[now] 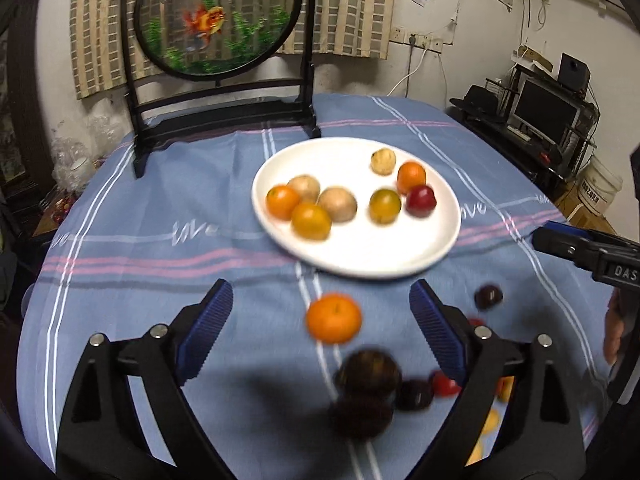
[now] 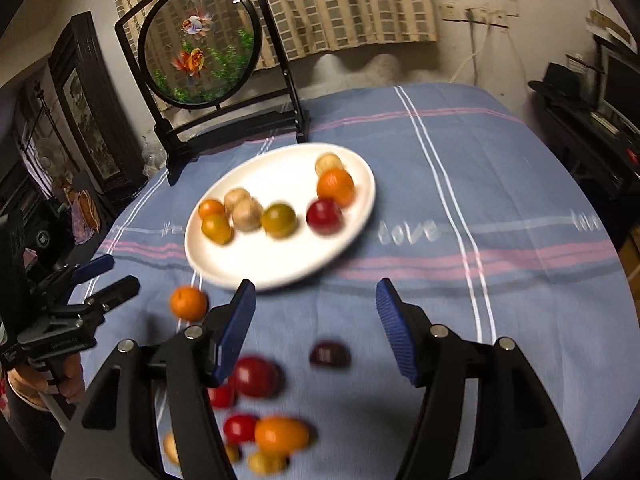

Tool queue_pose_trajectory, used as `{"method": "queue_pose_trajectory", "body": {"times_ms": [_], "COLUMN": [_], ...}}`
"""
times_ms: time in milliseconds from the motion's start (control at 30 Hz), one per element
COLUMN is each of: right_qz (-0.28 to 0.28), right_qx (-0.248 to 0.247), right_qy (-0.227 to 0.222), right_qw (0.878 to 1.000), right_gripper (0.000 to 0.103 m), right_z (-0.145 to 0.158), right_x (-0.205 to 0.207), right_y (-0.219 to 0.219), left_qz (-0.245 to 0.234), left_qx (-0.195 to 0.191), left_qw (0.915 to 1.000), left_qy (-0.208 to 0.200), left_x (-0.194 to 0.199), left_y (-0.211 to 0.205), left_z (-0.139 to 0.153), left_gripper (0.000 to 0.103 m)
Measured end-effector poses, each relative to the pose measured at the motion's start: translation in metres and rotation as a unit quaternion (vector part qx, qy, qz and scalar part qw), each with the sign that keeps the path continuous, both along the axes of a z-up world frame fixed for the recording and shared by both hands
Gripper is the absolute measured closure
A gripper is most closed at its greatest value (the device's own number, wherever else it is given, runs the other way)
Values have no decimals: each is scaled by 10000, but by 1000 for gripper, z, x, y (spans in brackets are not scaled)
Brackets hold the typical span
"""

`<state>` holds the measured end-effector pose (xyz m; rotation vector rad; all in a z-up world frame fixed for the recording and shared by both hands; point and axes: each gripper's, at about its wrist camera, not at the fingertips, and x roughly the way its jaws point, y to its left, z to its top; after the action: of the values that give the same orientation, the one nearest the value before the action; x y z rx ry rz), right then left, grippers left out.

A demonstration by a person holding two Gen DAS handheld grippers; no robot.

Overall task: Organize fruits
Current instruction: 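Withdraw both open grippers from the plate toward the remaining fruits, then grasp a dark purple tomato with the left gripper while the right gripper grasps an orange tomato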

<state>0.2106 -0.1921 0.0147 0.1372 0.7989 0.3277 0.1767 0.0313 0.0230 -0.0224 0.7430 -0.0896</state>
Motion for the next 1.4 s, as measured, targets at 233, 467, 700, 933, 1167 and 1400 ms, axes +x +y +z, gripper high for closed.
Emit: {"method": "queue_pose_trajectory", "body": {"times_ms": [233, 467, 700, 933, 1167, 1400], "right_qz": [-87, -195, -856, -375, -78, 48], "right_qx": [-401, -162, -384, -38, 203, 54], "right_qy": [181, 316, -9, 110, 100, 308], "right_qw": [9990, 9992, 9956, 9992, 9997, 9995], "right_gripper": [39, 39, 39, 39, 39, 39], "right_z": [-31, -42, -38, -41, -39, -47], "right_x": [-58, -87, -95, -92, -92, -88], "right_y": [1, -17, -32, -29, -22, -12], "left_qz": [228, 285, 247, 186, 148, 156], "left_qx": [-255, -461, -281, -134, -146, -264], "left_qw": [9990, 9977, 9976, 9971, 9933, 9944], "left_qy": [283, 418, 576, 720, 1133, 1016], "left_x": [-45, -73, -76, -58, -36, -30], "left_y": [14, 17, 4, -7, -10, -8], "left_z": [-26, -41, -52, -64, -80, -77], "left_gripper": [10, 10, 10, 10, 12, 61]}}
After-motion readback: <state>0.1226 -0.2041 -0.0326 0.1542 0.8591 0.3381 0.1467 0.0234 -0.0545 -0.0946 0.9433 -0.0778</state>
